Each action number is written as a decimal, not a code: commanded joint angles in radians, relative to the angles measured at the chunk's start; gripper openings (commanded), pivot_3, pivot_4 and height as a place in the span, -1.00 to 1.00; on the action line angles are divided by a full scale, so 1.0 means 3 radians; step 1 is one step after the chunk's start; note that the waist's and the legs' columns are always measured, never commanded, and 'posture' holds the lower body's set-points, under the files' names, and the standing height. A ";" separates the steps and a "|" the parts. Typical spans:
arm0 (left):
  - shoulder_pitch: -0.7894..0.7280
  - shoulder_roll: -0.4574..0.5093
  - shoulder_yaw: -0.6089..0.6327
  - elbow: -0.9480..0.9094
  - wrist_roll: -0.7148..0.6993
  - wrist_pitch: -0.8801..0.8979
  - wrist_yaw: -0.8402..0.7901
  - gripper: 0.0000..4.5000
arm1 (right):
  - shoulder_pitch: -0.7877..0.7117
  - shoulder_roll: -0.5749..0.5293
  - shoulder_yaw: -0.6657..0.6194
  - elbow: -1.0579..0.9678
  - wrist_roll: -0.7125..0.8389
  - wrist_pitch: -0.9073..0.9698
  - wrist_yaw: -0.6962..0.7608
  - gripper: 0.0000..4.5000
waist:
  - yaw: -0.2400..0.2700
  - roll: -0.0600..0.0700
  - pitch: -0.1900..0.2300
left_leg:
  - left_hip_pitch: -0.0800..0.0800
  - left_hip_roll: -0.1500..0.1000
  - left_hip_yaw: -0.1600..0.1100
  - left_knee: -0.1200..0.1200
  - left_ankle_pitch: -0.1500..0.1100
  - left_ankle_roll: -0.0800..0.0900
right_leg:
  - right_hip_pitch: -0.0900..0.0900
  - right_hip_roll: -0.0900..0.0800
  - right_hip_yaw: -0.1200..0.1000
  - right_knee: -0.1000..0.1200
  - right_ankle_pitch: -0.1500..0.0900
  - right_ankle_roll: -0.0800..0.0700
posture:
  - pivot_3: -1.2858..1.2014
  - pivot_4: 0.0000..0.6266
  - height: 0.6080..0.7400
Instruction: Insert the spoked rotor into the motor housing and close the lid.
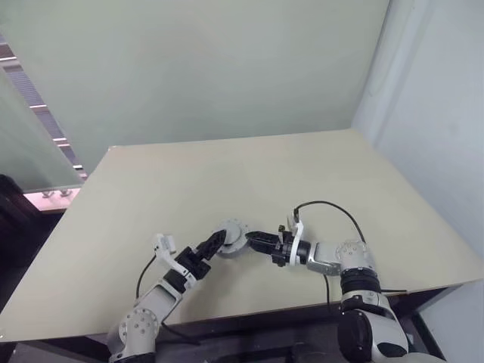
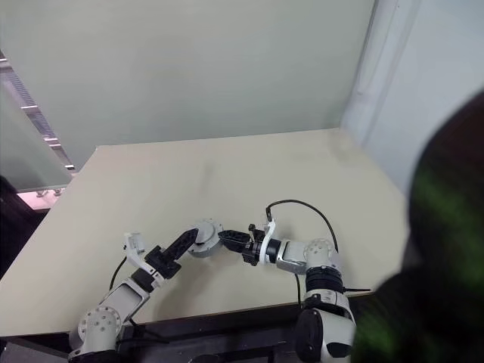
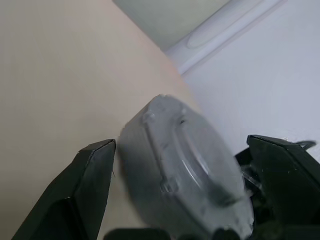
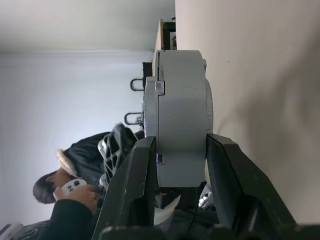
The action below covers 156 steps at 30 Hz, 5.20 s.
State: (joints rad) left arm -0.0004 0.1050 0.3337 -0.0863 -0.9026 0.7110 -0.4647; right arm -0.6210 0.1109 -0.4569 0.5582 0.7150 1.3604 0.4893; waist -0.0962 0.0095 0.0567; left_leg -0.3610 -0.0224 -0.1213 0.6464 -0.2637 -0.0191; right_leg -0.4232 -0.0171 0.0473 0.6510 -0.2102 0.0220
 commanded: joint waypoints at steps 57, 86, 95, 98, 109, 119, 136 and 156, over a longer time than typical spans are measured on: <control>-0.0169 -0.0304 0.0354 0.0307 -0.0968 0.0449 0.0361 1.00 | -0.0025 0.0020 -0.0042 -0.0296 0.0308 0.0019 -0.0059 -0.46 | -0.0001 -0.0001 -0.0001 | 0.0000 -0.0002 0.0002 0.0009 0.0000 0.0000 | 0.0002 0.0002 0.0006 0.0004 0.0000 0.0000 | 0.03 -1.00 1.00; -0.0272 -0.0344 0.0238 0.0569 -0.1105 0.0547 0.0383 -0.04 | 0.0118 -0.0045 0.0301 -0.0525 0.0176 -0.0418 0.0047 -0.46 | -0.0001 -0.0002 -0.0001 | -0.0001 -0.0003 0.0002 0.0013 0.0000 0.0000 | 0.0004 0.0004 0.0008 0.0004 0.0000 0.0000 | 0.03 -1.00 1.00; -0.0310 -0.0409 0.0279 0.0562 -0.1037 0.0305 0.0423 -0.10 | 0.0239 -0.0124 0.0568 -0.0755 0.0248 -0.0657 0.0349 0.78 | 0.0001 -0.0002 0.0000 | -0.0001 -0.0006 0.0002 0.0015 0.0000 0.0000 | 0.0006 0.0003 0.0013 0.0003 0.0000 0.0000 | 0.03 -1.00 1.00; -0.0315 -0.0426 0.0300 0.0542 -0.1026 0.0223 0.0438 -0.10 | 0.0292 -0.0146 0.0654 -0.0815 0.0122 -0.0845 0.0286 1.00 | 0.0002 -0.0002 -0.0001 | 0.0000 -0.0005 0.0002 0.0015 0.0000 0.0000 | 0.0006 0.0004 0.0012 0.0004 0.0000 0.0000 | 0.03 -1.00 1.00; -0.0451 -0.0142 0.0185 0.0559 0.0297 -0.1036 0.0644 -0.11 | 0.0827 -0.0611 0.2028 -0.1437 -0.1131 -0.2897 0.0851 1.00 | -0.0010 -0.0007 0.0000 | 0.0003 -0.0002 0.0005 0.0008 0.0000 -0.0001 | 0.0005 0.0007 0.0015 0.0002 0.0000 0.0000 | 0.03 -1.00 1.00; -0.0615 0.0333 0.0026 0.0921 0.1290 -0.1844 0.0489 -0.11 | 0.1007 -0.0822 0.2579 -0.1372 -0.1775 -0.3945 0.0977 1.00 | 0.0092 -0.0044 0.0003 | 0.0002 -0.0007 0.0003 0.0014 0.0001 -0.0003 | 0.0008 0.0003 0.0017 -0.0001 0.0001 0.0000 | 0.03 -1.00 1.00; -0.0740 0.0522 -0.0042 0.1439 0.1897 -0.2052 0.0755 0.98 | 0.1004 -0.0818 0.2572 -0.1259 -0.1937 -0.4071 0.0886 1.00 | 0.0154 -0.0057 0.0002 | 0.0015 -0.0006 0.0001 0.0018 0.0001 -0.0003 | 0.0017 0.0003 0.0015 0.0008 0.0002 -0.0001 | 0.03 -1.00 1.00; 0.0159 0.0906 -0.0247 -0.0142 0.1809 -0.1825 0.0115 0.98 | 0.0945 -0.0857 0.2109 -0.1028 -0.1896 -0.4085 0.0484 1.00 | 0.0155 -0.0056 0.0003 | 0.0055 0.0000 0.0009 0.0015 0.0000 -0.0003 | 0.0051 0.0001 0.0012 0.0008 -0.0005 -0.0010 | 0.03 -1.00 1.00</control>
State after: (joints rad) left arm 0.0488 0.3592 0.2815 -0.0523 -0.3389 0.1626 -0.3946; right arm -0.3063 -0.1440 0.2170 0.2653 0.1280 0.1501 0.6627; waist -0.0495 -0.0073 0.0578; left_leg -0.3445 -0.0226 -0.1188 0.6509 -0.2637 -0.0201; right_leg -0.4080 -0.0168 0.0511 0.6532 -0.2117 0.0189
